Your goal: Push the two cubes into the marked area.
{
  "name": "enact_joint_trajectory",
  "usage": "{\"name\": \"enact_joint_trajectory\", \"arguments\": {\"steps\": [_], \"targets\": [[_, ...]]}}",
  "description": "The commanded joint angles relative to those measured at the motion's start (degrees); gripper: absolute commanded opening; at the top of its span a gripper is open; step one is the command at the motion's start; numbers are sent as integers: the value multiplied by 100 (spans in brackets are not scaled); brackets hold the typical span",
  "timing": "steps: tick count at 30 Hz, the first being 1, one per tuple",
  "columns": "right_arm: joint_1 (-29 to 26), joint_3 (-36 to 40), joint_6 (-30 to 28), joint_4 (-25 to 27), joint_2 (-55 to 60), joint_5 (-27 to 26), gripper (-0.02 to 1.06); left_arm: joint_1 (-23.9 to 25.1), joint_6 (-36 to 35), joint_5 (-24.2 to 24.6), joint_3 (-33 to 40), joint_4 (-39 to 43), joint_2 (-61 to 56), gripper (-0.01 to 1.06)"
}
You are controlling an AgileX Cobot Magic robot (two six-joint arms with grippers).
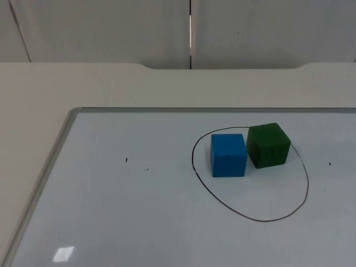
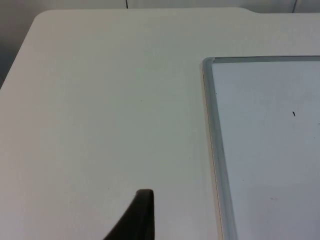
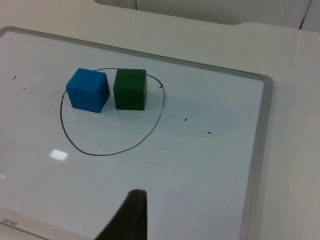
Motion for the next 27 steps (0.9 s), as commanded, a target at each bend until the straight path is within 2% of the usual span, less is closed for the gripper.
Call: {"name": "enact_joint_trajectory", "arguments": {"steps": [1, 18, 27], "targets": [[-20, 13, 17, -27, -20, -10, 105, -31, 12, -56, 29, 43, -24, 105], [-20, 13, 17, -27, -20, -10, 105, -31, 12, -56, 29, 43, -24, 105], [-20, 13, 17, -27, -20, -10, 105, 131, 12, -68, 29, 43, -24, 105]]}}
